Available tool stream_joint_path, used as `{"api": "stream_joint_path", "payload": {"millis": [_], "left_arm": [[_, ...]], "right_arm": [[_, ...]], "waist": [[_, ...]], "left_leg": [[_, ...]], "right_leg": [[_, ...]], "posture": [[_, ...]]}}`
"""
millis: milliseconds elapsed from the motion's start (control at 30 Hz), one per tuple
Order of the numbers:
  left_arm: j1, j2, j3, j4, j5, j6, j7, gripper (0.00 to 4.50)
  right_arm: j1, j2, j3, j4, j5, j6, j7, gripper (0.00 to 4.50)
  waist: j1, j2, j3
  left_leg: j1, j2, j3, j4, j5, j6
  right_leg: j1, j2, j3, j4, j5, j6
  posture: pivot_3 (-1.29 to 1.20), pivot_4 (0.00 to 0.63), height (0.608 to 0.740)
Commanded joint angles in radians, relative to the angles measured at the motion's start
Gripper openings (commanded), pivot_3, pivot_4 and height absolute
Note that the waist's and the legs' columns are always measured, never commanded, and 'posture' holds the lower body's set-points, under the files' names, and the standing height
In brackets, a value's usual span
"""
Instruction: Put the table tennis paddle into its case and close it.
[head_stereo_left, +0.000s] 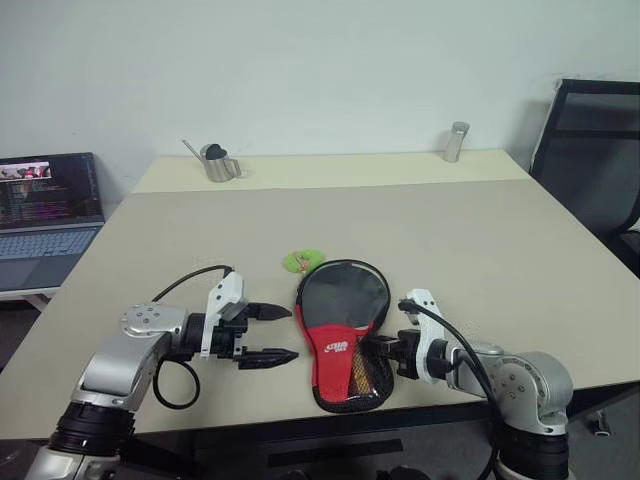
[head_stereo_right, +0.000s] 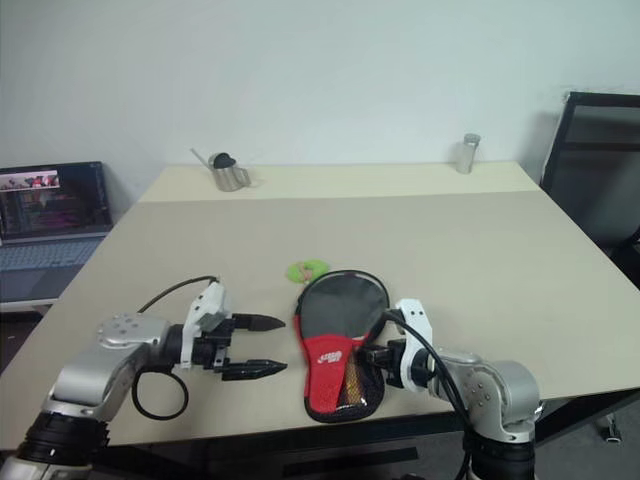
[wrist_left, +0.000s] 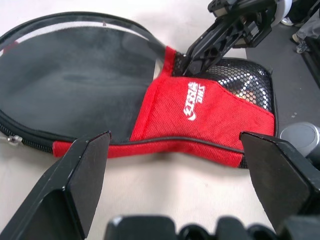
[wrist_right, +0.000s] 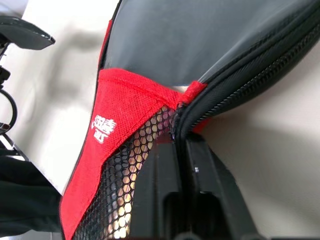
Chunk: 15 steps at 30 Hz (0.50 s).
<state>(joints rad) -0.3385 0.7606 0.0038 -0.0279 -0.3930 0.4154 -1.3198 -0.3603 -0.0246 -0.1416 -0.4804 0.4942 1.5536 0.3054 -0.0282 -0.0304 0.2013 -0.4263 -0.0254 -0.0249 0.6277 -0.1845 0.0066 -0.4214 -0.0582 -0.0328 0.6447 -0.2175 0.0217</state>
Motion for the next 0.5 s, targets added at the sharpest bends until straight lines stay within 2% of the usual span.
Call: {"api": "stream_joint_path", "payload": {"millis": [33,267,333,500], "left_arm": [[0.002,0.019,0.007,-0.017,-0.006,-0.021,-0.002,4.5],[0.006,0.022,0.005,-0.011,-0.005,-0.03,-0.007,4.5],[0.003,0.023,0.004,-0.004,-0.002,-0.034,-0.01,4.5],[0.0,0.02,0.011,0.003,-0.009,-0.028,-0.006,4.5]], "right_arm": [[0.015,0.001,-0.027,-0.07,0.023,0.019,-0.006,1.4],[0.038,-0.073,-0.02,-0.149,0.038,0.021,0.018,3.9],[0.031,-0.094,-0.039,-0.178,0.063,0.03,0.043,4.46],[0.014,-0.147,-0.097,-0.229,0.145,0.026,0.123,4.46]], "waist": [[0.0,0.0,0.0],[0.001,0.0,0.0],[0.001,0.0,0.0],[0.001,0.0,0.0]], "left_leg": [[0.0,0.0,0.0,0.0,0.0,0.0],[0.0,0.0,0.0,0.0,0.0,0.0],[0.0,0.0,0.0,0.0,0.0,0.0],[0.0,0.001,-0.001,0.0,0.0,-0.001]], "right_leg": [[0.0,0.0,0.0,0.0,-0.002,-0.003],[0.0,0.0,0.0,0.0,-0.002,-0.004],[0.0,0.0,0.0,0.0,-0.002,-0.004],[0.0,0.0,-0.001,0.0,-0.003,-0.004]], "posture": [[0.0,0.15,0.74],[0.0,0.15,0.74],[0.0,0.15,0.74],[0.0,0.15,0.74]]}}
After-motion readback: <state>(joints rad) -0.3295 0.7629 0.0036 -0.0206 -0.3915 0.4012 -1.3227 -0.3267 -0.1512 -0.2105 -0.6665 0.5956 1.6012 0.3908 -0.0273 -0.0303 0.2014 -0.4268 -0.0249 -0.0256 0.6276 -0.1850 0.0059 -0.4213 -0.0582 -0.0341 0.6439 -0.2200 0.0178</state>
